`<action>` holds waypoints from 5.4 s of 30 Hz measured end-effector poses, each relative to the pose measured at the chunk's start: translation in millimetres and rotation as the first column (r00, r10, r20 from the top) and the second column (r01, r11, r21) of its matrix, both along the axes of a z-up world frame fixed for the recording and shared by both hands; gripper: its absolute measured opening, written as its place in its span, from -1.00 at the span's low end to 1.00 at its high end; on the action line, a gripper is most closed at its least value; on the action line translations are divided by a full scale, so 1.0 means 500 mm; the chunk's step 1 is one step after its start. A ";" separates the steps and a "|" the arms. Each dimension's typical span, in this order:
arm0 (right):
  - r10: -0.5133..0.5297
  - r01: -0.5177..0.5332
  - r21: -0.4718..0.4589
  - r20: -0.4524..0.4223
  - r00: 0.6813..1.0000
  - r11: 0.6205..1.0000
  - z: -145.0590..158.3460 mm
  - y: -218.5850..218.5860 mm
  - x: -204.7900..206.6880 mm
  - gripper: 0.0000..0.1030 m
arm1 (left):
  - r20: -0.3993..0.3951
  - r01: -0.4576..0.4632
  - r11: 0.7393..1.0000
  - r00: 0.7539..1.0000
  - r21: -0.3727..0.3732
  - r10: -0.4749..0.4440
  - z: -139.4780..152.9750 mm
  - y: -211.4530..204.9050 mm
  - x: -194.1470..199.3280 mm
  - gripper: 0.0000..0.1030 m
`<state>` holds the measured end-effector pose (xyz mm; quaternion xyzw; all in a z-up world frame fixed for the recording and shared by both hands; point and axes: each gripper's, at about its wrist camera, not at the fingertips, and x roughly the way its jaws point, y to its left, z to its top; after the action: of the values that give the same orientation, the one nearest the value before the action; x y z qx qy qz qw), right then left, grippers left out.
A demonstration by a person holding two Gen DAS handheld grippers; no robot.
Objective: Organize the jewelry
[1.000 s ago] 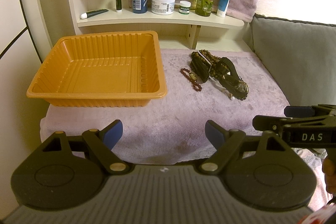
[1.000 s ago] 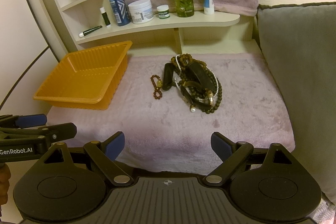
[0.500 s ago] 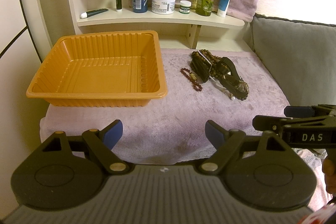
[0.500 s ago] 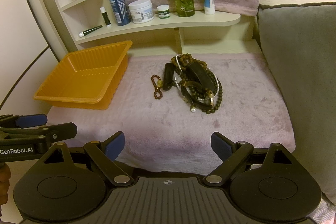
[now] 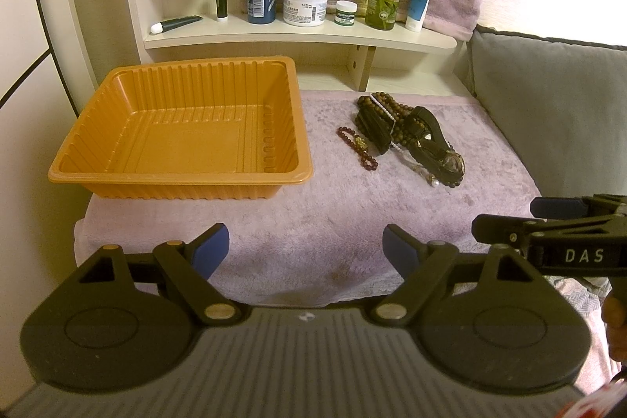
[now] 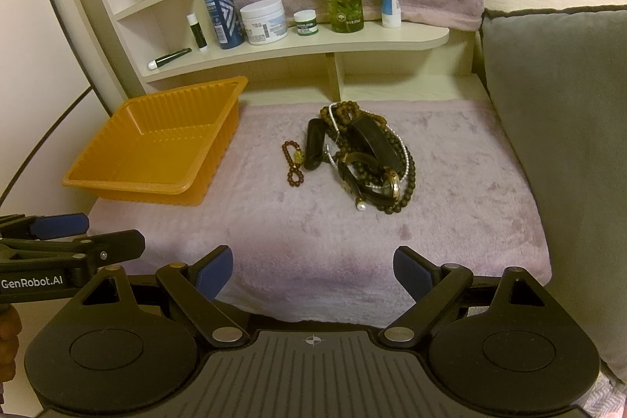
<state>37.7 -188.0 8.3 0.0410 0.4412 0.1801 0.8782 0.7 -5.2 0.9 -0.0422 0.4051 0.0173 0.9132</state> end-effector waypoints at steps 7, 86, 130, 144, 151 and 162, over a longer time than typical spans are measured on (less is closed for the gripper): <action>0.000 0.000 0.000 0.000 1.000 1.000 0.000 0.000 0.001 0.73 | 0.000 0.000 1.000 1.000 0.001 0.000 -0.001 -0.001 0.000 0.64; -0.246 0.245 0.047 0.027 0.969 0.968 -0.134 -0.089 0.202 0.73 | 0.251 -0.470 0.859 0.823 -0.202 0.509 -0.191 0.445 0.107 -0.35; -0.005 0.005 -0.042 0.001 1.000 0.999 -0.162 -0.045 0.230 -0.82 | 0.392 -0.434 0.893 0.846 0.116 0.361 -0.062 0.347 0.091 -0.78; 0.037 -0.042 0.119 0.048 0.998 0.992 -0.051 0.022 0.246 -0.83 | 0.375 -0.430 0.896 0.853 0.112 0.362 -0.061 0.349 0.098 -0.79; 0.179 -0.185 0.167 0.055 0.982 0.968 -0.041 0.156 0.270 -0.83 | 0.375 -0.424 0.899 0.855 0.110 0.358 -0.060 0.348 0.095 -0.81; 0.288 -0.285 0.139 0.001 0.958 0.948 -0.103 0.270 0.287 -0.83 | 0.368 -0.421 0.901 0.858 0.104 0.359 -0.062 0.351 0.096 -0.81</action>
<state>181.0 -52.8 -43.5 0.0386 0.4376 0.3354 0.8334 48.5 170.2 -29.9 -0.0430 0.2208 0.2318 0.9464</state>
